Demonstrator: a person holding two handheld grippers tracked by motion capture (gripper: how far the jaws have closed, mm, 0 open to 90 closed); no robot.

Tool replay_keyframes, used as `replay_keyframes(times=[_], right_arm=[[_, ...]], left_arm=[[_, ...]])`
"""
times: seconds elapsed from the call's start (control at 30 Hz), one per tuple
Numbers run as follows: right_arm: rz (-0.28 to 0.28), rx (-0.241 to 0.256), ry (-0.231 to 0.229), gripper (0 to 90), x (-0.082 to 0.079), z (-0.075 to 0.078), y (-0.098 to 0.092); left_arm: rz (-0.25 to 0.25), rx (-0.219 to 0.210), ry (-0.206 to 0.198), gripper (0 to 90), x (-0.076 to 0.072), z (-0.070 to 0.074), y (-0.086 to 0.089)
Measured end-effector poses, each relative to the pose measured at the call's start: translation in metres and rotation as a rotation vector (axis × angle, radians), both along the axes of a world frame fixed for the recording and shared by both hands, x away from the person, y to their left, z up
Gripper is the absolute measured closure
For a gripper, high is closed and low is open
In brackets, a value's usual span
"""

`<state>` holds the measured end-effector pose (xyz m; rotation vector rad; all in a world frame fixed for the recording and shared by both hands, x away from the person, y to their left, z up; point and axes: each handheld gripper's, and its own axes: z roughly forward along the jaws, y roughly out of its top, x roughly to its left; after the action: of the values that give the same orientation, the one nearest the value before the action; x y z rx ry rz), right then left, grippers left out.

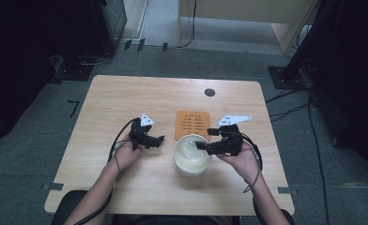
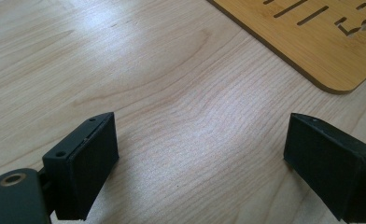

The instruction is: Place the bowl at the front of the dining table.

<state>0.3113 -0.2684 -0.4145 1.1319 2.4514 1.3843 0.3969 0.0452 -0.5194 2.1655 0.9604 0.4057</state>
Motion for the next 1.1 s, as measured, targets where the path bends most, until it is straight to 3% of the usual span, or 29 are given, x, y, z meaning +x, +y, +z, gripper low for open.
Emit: replay_keyframes(times=[0.27,0.53,0.67,0.73,0.87,0.97,1.1], right_arm=[[-0.001,0.019,0.029,26.1,0.003,-0.011,0.004],[0.046,0.047,0.004,46.0,0.004,-0.012,0.004],[0.060,0.022,-0.019,52.6,0.004,-0.011,0.006],[0.058,0.014,-0.025,54.5,0.004,-0.012,0.007],[0.046,0.033,0.004,54.3,0.006,-0.012,0.006],[0.029,0.029,-0.007,50.1,0.006,-0.012,0.006],[0.017,0.026,0.035,55.2,0.006,-0.011,0.007]], left_arm=[[0.000,0.000,0.000,9.6,0.000,0.000,0.000],[0.000,0.000,0.000,9.6,0.000,0.000,0.000],[0.000,0.000,0.000,9.6,0.000,0.000,0.000],[0.000,0.000,0.000,9.6,0.000,0.000,0.000],[0.000,0.000,-0.001,9.6,0.000,0.000,0.000],[0.000,0.000,-0.001,9.6,0.000,0.000,0.000],[0.004,0.000,-0.001,9.6,0.000,0.000,0.000]])
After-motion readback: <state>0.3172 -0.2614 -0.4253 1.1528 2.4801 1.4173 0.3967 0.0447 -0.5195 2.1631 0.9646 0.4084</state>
